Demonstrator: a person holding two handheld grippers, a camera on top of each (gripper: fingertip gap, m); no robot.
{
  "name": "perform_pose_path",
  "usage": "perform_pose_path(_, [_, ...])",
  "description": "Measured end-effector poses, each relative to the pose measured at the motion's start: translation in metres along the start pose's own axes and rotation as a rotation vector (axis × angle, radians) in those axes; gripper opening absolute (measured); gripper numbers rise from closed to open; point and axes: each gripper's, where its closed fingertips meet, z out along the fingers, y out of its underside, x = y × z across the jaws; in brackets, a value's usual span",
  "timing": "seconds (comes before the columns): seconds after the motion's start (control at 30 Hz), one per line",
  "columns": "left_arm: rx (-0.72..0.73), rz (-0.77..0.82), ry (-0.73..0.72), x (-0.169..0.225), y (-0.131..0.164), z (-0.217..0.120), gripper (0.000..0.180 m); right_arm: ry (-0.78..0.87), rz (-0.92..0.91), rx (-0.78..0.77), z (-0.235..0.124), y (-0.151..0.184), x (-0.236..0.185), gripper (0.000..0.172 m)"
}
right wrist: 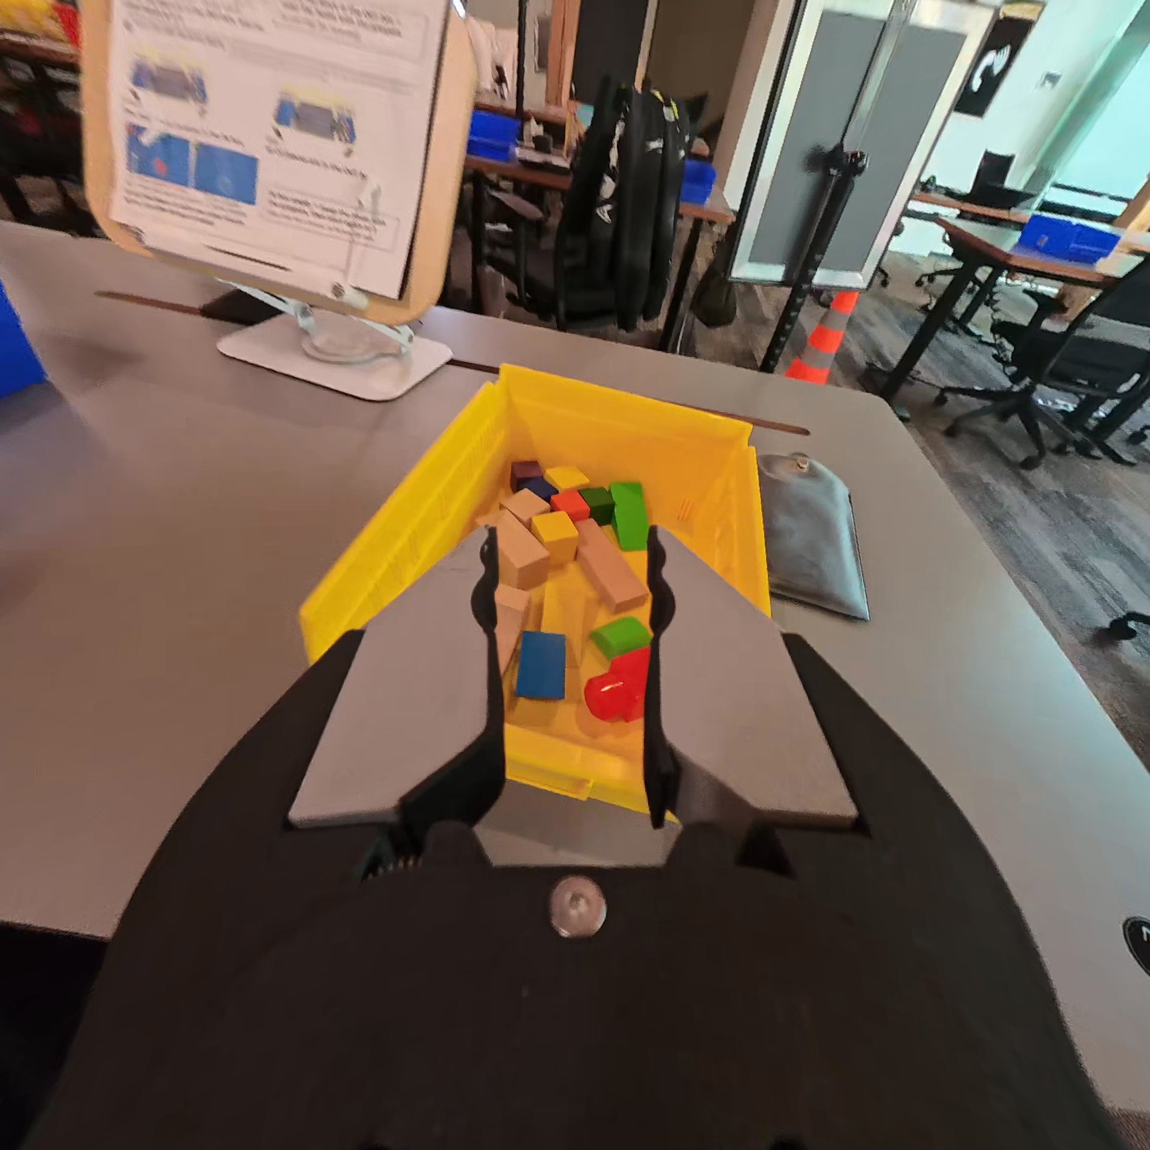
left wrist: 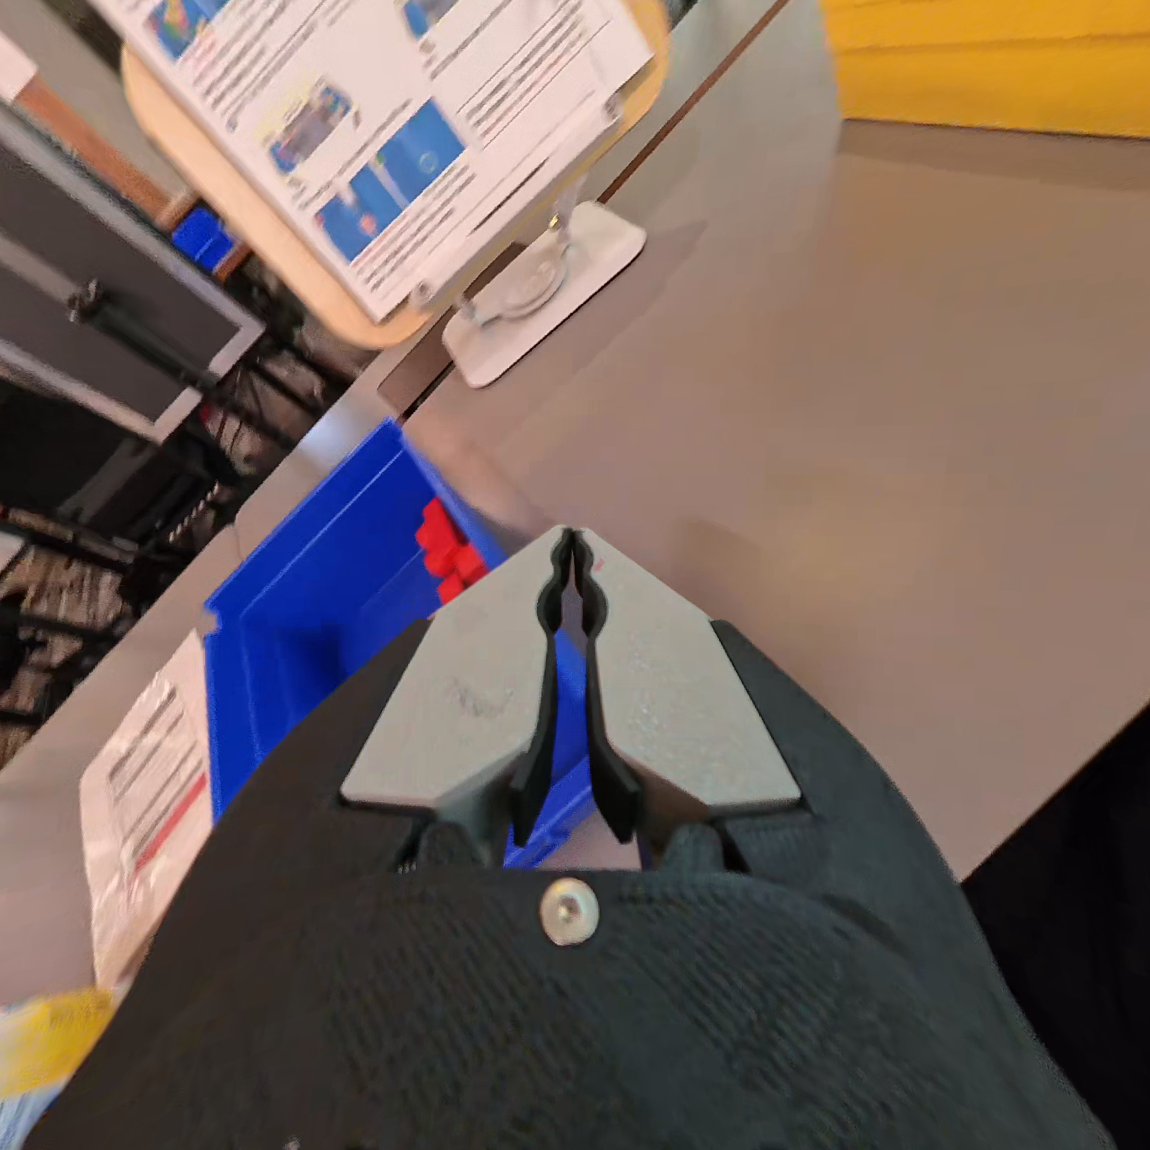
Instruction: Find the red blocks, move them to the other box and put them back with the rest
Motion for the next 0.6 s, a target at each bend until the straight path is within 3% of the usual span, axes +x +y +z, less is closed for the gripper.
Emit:
perform_pose_path(0.03, [-0.026, -0.029, -0.027, -0.011, 0.009, -0.001, 0.0, -0.011, -0.002, 0.015, -0.004, -0.004, -0.003, 0.045])
perform_pose_path(0.2, [-0.088, -0.185, -0.063, -0.053, 0.049, -0.007, 0.0, -0.008, -0.053, 0.056, -0.008, -0.014, -0.011, 0.041])
perform_pose_path(0.37, [-0.186, -0.28, 0.017, -0.068, 0.093, 0.01, 0.005, -0.016, -0.051, -0.028, -0.002, 0.006, -0.008, 0.044])
perform_pose_path(0.53, [-0.467, -0.45, 0.244, -0.057, 0.141, 0.05, 0.023, -0.008, 0.009, -0.045, -0.009, 0.009, 0.008, 0.045])
perform_pose_path(0.6, [-0.529, -0.479, 0.256, -0.057, 0.156, 0.064, 0.029, -0.019, 0.023, -0.025, -0.014, 0.004, 0.007, 0.046])
